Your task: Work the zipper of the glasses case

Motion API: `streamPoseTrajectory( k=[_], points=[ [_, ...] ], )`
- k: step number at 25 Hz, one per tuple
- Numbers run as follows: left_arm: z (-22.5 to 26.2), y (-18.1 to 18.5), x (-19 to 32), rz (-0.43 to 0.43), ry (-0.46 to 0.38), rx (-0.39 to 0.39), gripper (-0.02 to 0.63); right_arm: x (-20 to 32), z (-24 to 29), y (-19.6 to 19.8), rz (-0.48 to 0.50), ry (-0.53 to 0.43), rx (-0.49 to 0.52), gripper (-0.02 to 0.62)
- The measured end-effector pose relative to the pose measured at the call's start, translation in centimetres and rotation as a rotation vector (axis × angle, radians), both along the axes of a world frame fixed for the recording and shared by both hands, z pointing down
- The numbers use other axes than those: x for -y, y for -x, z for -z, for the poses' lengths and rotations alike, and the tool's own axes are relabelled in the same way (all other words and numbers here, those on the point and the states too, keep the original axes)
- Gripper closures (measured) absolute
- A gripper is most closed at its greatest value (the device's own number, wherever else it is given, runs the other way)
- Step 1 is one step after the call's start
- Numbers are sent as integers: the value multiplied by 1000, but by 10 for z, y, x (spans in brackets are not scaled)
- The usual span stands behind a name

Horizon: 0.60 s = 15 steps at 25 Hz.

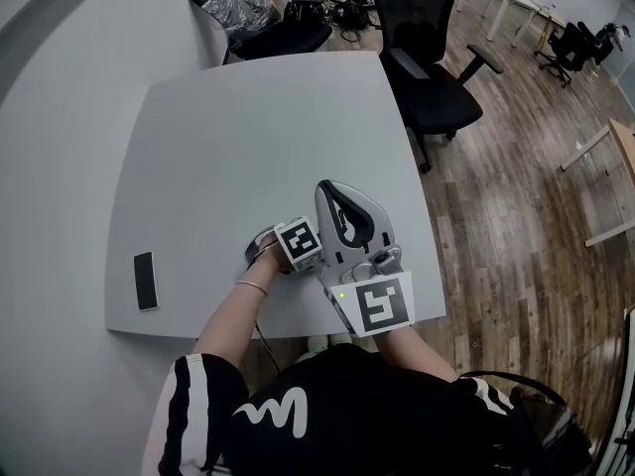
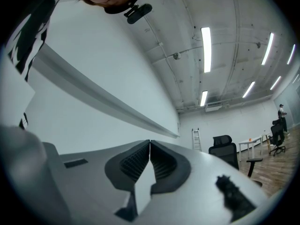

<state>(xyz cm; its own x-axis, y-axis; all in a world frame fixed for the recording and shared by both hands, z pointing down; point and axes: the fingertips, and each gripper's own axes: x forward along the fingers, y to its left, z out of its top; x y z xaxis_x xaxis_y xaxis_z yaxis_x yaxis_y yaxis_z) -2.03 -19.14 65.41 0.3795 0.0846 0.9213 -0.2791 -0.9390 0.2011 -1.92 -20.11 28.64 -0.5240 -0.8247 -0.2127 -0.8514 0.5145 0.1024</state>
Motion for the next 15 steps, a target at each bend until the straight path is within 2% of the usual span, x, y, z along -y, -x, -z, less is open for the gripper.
streamPoseTrajectory(
  k=[3, 5, 7, 9, 13, 15],
  points=[
    [26, 3, 2, 131, 59, -157, 285, -1, 3, -5, -14, 8, 18, 588],
    [58, 7, 8, 253, 102, -340, 285, 1, 5, -13, -32, -11, 40, 588],
    [98, 12, 18, 353, 106, -529, 285, 5, 4, -21, -57, -13, 66, 588],
    [134, 17, 25, 401, 64, -644, 287, 8, 7, -26, -78, -15, 74, 588],
    [190, 12, 33, 418, -70, -758, 288, 10, 11, -23, -88, -25, 65, 588],
    [217, 8, 31, 420, -106, -853, 288, 9, 14, -20, -85, -33, 63, 588]
  ],
)
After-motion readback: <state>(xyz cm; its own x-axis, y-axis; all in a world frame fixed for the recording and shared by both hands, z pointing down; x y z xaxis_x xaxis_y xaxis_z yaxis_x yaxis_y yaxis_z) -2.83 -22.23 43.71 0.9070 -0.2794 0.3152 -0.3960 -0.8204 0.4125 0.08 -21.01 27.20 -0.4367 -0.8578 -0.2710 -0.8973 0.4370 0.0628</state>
